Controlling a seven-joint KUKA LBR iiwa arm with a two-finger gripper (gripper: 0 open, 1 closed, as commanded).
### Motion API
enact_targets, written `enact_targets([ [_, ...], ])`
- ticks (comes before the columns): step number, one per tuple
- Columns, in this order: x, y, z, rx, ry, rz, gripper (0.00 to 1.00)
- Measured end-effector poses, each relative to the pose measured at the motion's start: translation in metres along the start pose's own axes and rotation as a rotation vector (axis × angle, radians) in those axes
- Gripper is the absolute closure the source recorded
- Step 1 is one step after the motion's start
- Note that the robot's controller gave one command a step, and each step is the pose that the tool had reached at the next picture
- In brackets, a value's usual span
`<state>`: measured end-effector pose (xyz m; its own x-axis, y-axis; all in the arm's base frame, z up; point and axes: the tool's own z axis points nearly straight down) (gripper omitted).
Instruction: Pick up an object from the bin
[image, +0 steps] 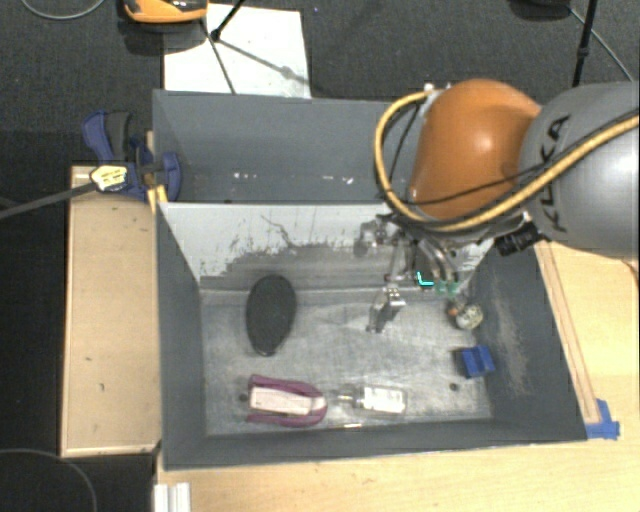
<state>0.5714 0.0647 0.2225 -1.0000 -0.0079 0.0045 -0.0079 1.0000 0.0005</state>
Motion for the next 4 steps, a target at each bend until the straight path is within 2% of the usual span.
enact_targets([
  [1, 0.084, -0.020, 0.142, 0.000, -0.010, -0.056, 0.00],
  [2, 0.094, -0.065, 0.122, 0.002, -0.007, 0.017, 0.00],
  [3, 0.091, -0.039, 0.114, -0.001, -0.009, 0.041, 0.00],
  [4, 0.088, -0.064, 0.152, -0.001, -0.017, 0.035, 0.00],
])
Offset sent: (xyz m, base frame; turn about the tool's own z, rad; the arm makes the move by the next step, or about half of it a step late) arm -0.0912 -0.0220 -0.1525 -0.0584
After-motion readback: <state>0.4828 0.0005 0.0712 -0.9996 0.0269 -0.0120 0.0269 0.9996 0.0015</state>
